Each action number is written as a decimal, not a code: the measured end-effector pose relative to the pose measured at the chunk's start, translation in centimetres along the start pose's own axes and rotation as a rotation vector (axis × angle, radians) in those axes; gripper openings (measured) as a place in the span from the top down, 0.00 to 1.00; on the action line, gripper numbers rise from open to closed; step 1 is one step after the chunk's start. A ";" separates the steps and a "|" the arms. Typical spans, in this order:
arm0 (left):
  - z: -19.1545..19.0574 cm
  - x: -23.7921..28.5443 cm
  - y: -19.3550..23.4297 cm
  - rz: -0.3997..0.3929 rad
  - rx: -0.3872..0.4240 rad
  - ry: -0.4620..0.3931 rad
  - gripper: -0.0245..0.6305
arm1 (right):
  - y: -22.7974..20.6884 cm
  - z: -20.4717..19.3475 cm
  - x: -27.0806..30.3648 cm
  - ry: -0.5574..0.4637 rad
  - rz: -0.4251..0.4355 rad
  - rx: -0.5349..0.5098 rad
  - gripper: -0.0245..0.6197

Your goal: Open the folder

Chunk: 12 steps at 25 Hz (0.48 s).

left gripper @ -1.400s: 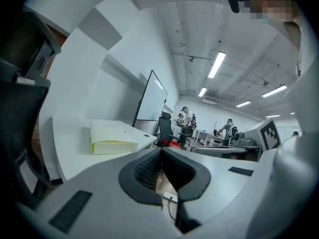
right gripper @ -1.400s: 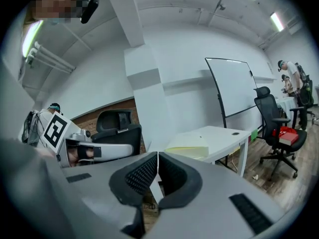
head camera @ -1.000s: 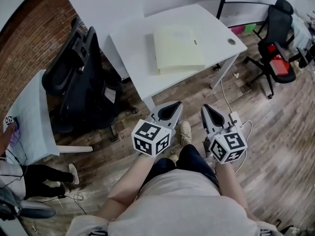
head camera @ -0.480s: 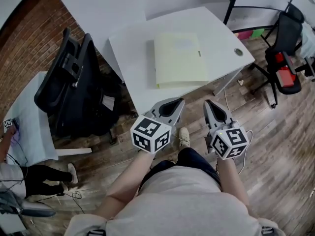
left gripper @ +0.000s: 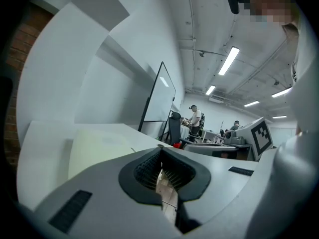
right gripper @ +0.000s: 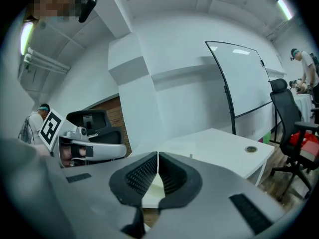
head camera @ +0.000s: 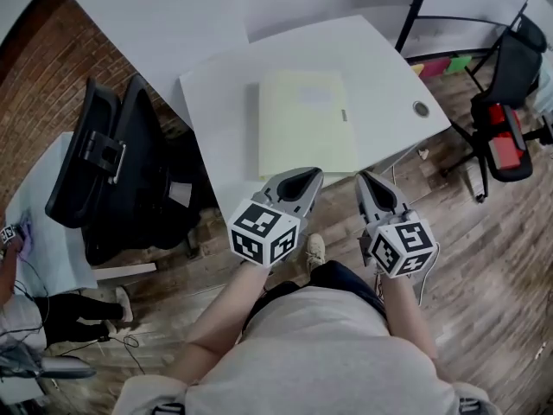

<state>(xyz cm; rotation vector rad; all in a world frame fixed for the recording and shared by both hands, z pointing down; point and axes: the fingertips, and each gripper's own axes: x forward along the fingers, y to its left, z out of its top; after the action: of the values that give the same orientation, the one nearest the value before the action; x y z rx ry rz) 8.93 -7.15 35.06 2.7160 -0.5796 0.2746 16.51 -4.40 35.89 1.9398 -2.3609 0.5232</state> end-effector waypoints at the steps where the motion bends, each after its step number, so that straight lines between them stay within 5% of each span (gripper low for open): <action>1: 0.3 0.6 0.2 0.003 -0.003 0.003 0.93 | -0.5 0.2 0.4 0.001 0.006 0.002 0.93; 12: 1.7 4.2 2.5 0.067 -0.004 0.012 0.93 | -3.6 0.6 4.0 0.035 0.080 0.019 0.93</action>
<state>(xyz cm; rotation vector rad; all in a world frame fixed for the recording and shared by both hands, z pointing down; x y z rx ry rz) 11.84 -11.40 35.31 2.6921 -0.6681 0.3065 19.21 -8.92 37.15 1.8344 -2.4289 0.5806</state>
